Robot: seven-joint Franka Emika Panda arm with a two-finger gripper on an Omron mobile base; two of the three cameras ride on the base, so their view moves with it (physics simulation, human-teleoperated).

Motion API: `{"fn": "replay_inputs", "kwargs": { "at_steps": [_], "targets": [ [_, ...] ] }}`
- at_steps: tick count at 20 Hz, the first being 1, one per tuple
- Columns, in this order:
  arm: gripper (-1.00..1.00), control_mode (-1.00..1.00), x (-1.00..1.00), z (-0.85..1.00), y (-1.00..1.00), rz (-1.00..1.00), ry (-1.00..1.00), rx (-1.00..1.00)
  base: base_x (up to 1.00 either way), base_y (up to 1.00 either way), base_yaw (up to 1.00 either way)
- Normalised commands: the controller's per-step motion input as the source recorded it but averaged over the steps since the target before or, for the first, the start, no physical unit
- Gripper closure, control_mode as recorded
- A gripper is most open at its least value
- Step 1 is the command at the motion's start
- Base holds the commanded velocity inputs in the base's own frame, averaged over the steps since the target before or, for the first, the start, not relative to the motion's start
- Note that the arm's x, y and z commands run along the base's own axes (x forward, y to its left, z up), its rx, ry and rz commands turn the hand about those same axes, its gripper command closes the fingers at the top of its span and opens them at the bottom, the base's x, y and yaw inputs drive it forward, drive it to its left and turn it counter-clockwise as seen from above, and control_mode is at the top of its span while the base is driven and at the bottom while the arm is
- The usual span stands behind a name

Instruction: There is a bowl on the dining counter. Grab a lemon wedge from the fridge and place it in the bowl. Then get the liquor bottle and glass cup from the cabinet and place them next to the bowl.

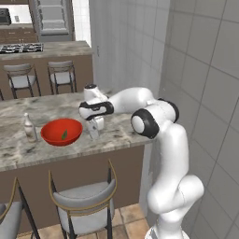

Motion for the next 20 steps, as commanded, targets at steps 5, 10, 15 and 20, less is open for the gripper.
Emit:
{"fn": "replay_inputs", "kwargs": {
  "at_steps": [5,10,15,20],
  "targets": [
    [-1.0,-1.0,-0.51,-0.37,0.0,0.0,-0.26,-0.01,0.0,0.0,0.0],
    [-1.0,-1.0,-0.42,-0.24,-0.02,0.0,-0.28,0.01,0.0,0.0,0.0],
    [-1.0,-1.0,0.08,0.06,-0.38,0.0,-0.11,0.16,0.0,0.0,0.0],
    [-1.0,-1.0,0.2,0.4,-0.24,0.0,-0.07,0.14,0.0,0.0,0.0]
  ]
}}
